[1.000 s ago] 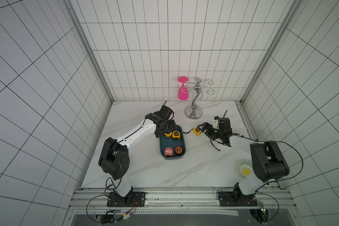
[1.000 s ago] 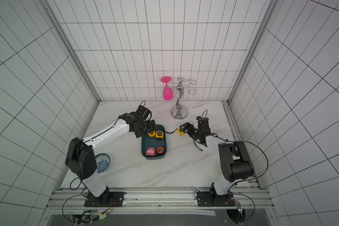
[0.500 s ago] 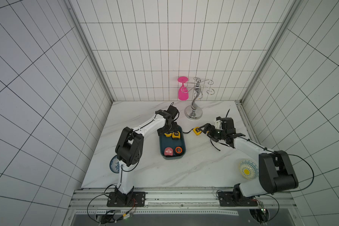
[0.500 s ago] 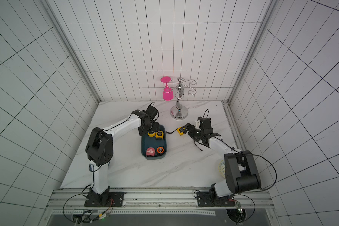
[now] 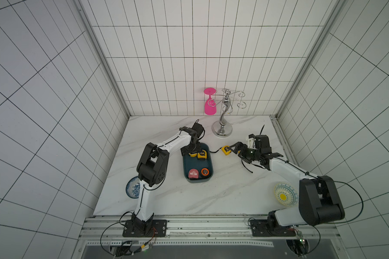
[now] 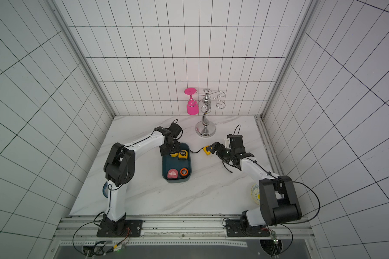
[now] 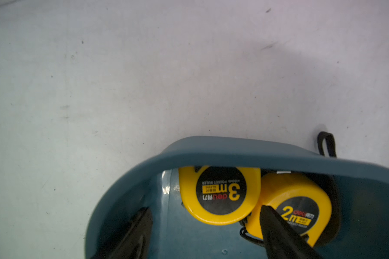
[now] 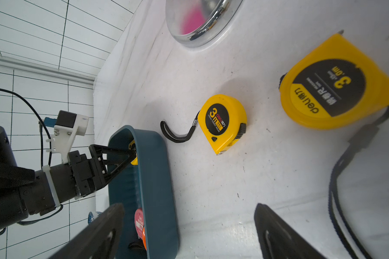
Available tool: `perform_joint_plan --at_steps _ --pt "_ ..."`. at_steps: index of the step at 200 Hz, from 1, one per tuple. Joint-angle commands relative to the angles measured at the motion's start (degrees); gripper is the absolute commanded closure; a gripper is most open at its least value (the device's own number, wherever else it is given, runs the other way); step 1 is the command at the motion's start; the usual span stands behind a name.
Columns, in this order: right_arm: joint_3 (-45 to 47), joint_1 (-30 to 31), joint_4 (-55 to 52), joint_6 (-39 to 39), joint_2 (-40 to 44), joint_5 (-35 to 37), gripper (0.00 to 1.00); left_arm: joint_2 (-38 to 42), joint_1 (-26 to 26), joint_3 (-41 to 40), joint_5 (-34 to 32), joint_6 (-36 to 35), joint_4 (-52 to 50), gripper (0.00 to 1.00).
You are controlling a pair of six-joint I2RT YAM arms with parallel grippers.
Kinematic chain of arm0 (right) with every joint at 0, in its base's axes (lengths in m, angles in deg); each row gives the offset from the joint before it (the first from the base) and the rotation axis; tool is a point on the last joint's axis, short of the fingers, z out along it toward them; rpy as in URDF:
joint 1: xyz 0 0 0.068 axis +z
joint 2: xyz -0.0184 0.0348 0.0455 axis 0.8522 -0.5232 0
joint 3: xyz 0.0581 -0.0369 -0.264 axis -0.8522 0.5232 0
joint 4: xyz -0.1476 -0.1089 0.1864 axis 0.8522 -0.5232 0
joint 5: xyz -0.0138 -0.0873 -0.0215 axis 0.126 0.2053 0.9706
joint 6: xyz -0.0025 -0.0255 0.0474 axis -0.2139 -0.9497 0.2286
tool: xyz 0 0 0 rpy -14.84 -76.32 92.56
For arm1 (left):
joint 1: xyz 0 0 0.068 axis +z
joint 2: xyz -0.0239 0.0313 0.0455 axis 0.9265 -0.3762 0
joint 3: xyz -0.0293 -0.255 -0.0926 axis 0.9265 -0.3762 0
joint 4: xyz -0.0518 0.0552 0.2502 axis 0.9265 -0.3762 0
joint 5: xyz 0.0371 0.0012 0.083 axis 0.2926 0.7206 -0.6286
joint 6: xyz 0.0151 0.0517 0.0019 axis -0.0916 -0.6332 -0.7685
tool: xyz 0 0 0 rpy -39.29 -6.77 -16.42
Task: Take the tape measure out of the storage box
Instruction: Pick up the tape measure from the storage box.
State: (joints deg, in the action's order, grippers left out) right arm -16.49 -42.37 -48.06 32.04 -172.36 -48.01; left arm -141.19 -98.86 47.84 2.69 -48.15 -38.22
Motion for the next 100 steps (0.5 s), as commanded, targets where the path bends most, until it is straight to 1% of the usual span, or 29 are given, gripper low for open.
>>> perform_joint_plan --at_steps 1,100 --pt "-2.2 -0.3 -0.8 -0.9 0.9 -0.7 0.05 -1.6 0.1 0.6 -2.4 -1.4 2.5 0.22" --pt "-3.1 -0.4 -0.9 -0.9 -0.4 -1.1 0.05 -4.3 0.3 1.2 -3.9 -1.5 3.5 0.24"
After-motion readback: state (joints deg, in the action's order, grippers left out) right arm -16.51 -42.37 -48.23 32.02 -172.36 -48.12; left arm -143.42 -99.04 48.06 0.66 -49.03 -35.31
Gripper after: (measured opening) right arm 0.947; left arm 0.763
